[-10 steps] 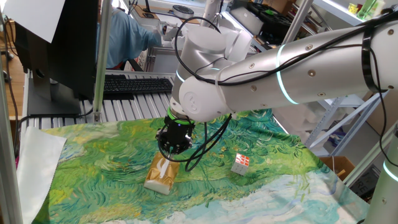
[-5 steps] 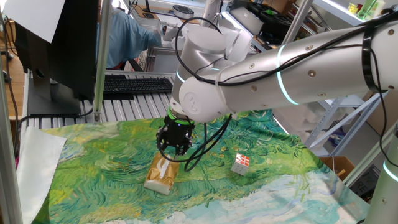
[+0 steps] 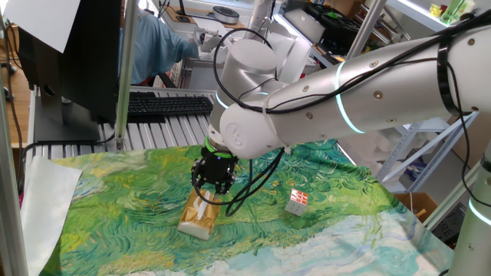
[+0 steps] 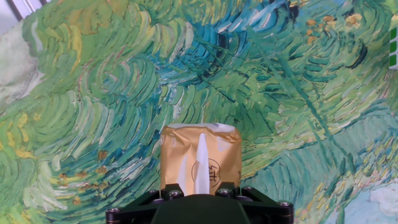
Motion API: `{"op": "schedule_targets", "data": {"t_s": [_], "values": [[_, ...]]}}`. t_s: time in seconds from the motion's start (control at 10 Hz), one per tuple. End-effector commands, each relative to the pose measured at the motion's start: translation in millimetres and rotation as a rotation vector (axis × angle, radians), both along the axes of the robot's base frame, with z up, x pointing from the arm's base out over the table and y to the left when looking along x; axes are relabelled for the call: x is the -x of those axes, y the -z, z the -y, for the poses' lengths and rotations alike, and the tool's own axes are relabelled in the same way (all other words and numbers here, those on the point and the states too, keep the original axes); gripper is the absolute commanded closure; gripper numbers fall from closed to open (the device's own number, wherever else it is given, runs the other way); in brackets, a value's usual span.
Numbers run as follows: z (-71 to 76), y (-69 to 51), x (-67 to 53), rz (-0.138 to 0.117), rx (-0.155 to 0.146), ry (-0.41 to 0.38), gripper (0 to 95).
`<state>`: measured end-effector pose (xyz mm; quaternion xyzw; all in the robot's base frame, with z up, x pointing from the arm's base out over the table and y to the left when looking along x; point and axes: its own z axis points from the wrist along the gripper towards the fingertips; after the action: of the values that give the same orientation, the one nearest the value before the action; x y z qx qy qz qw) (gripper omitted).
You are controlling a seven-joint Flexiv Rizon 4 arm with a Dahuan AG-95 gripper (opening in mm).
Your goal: Pull out a napkin
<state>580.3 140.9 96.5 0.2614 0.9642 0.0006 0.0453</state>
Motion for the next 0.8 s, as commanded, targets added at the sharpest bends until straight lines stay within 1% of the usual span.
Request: {"op": "schedule_targets", "data": {"t_s": [0.1, 0.4, 0.8], "values": [[0.2, 2.3, 0.0, 0.003, -0.001, 0.006, 57.0], [-0.3, 9.4, -0.6, 0.014, -0.001, 0.01, 57.0], [-0.4, 14.8, -0.8, 0.027, -0.004, 0.013, 57.0]]}}
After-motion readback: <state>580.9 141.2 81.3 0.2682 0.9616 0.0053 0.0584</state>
